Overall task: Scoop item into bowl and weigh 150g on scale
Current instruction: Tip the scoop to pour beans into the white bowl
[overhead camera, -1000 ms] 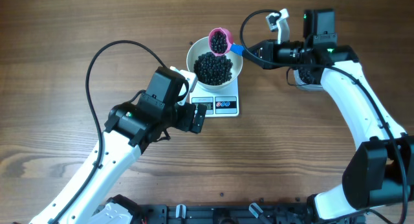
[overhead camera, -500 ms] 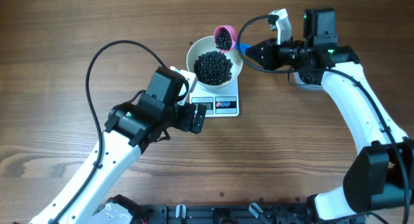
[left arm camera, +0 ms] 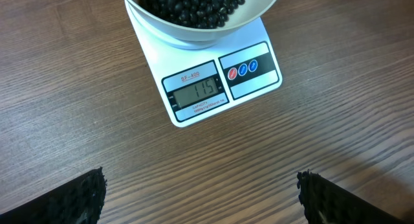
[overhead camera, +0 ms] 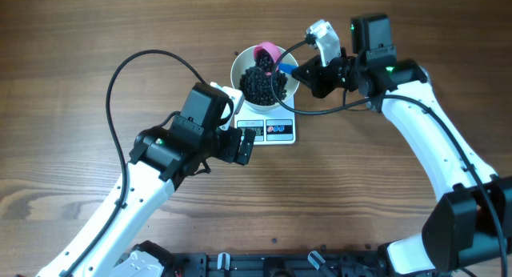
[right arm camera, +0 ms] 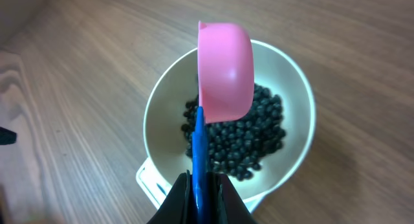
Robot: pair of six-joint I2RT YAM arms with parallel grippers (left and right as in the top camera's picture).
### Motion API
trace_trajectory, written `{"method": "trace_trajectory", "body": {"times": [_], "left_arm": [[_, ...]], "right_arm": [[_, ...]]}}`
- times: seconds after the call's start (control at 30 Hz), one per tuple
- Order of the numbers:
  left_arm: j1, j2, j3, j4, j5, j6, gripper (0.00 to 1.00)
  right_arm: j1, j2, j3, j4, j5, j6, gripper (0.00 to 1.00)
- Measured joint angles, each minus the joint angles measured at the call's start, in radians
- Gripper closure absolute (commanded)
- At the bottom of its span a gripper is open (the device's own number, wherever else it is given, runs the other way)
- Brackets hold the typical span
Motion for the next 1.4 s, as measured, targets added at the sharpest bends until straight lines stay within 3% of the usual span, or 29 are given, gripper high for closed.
{"method": "trace_trajectory", "body": {"times": [1.4], "left_arm": [[0.000,0.000,0.000,0.000,0.000,0.000,0.00]], "right_arm": [[0.000,-0.025,0.000,-0.006,0.089,-0.163,0.96]]}}
